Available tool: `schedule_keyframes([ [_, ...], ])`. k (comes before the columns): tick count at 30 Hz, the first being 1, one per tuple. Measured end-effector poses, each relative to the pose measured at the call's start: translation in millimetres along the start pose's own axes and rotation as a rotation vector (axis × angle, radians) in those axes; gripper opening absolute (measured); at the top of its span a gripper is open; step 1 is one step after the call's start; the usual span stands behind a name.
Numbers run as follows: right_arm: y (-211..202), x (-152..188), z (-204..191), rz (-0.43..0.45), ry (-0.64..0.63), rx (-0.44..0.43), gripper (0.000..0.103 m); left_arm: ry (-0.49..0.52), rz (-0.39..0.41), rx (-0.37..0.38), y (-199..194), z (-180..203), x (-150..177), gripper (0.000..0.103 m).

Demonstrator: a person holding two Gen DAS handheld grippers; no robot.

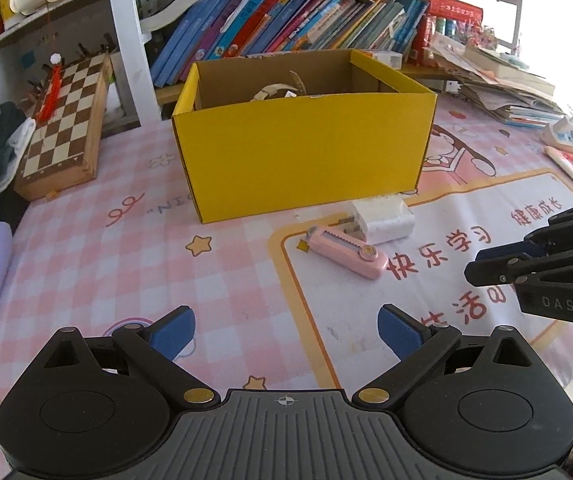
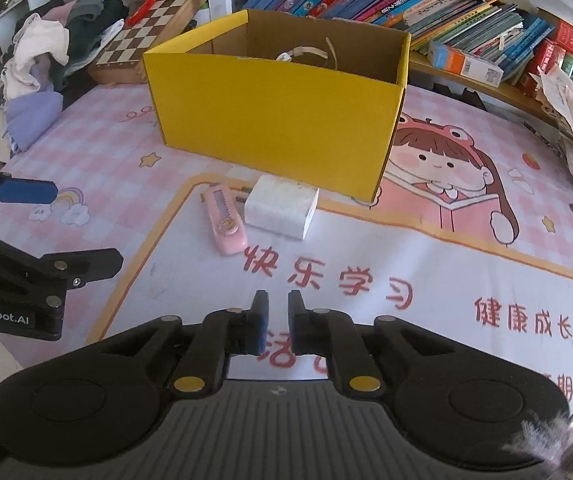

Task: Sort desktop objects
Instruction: 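Move the right tool toward the large white charger while the left tool approaches the pink stapler, then close the right tool on the white charger while the left tool closes on the pink stapler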

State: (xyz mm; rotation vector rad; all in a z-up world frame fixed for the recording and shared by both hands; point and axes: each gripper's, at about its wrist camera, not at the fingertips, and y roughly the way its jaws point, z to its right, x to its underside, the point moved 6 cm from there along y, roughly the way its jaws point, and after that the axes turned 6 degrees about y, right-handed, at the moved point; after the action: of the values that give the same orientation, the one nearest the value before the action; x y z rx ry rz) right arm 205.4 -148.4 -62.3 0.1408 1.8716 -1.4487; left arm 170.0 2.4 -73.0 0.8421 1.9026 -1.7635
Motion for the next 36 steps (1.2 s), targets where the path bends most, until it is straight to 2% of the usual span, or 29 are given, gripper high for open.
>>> schedule_keyframes([
  [7, 11.3, -14.3, 3.3, 0.01, -0.029, -0.02, 0.033, -0.02, -0.015, -0.026, 7.3, -2.3, -4.4, 0.099],
  [10, 17.0, -19.9, 4.8, 0.013, -0.039, -0.018, 0.053, -0.031, -0.022, -0.038, 10.0, -4.4, -6.0, 0.099],
  [11, 19.0, -22.5, 5.7, 0.016, -0.042, -0.017, 0.055, -0.034, -0.025, -0.042, 10.9, -5.1, -6.4, 0.099],
  [21, 47.4, -44.7, 11.4, -0.009, -0.009, -0.064, 0.056, -0.057, -0.053, -0.094, 15.0, -12.5, -7.4, 0.099],
  [28, 66.7, -55.0, 7.7, -0.025, -0.008, -0.089, 0.065, -0.059, -0.08, -0.116, 16.6, -14.0, -6.4, 0.099],
  [36, 84.8, -61.9, 8.2, -0.039, 0.003, -0.092, 0.064, -0.031, -0.096, -0.118, 18.9, -6.2, -6.8, 0.099],
])
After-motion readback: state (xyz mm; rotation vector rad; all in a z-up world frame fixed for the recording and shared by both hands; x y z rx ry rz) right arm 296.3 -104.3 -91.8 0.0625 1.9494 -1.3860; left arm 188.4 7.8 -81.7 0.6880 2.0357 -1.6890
